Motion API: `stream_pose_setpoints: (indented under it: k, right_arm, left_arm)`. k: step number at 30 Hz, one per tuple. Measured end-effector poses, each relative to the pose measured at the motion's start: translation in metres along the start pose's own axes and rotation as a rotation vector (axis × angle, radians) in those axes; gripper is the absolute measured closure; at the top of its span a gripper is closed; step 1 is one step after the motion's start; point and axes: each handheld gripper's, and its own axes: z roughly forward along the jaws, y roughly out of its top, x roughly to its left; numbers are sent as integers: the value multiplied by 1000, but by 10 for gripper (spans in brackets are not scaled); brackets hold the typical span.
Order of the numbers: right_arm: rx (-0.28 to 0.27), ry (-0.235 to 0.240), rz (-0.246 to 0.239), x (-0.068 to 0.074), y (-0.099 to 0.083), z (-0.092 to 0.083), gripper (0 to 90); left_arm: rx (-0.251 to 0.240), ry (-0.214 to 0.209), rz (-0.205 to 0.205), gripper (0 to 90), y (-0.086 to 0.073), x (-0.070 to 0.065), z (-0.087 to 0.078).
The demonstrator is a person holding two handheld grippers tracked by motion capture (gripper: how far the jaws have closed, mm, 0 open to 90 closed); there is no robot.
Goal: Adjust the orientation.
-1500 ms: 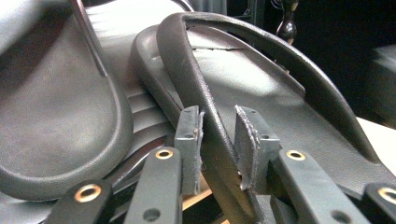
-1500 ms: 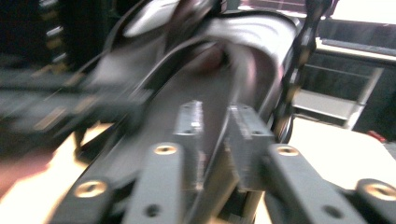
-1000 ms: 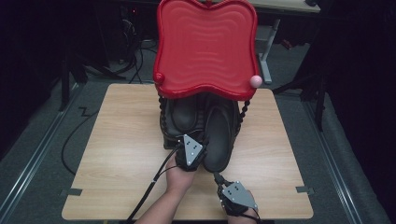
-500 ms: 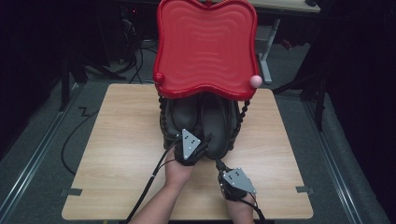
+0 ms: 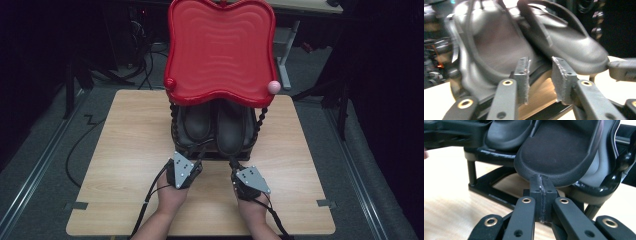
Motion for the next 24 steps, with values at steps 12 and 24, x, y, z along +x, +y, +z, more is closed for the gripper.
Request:
stream_pose_setpoints:
  k: [12,24]
  right_arm:
    - [-34,-25,26,-3,6,19,895]
    - [-47,-42,7,-4,20,37,895]
  left_arm:
    - [12,82,-15,748,-9,14,7]
    - [13,112,-19,752,-9,14,18]
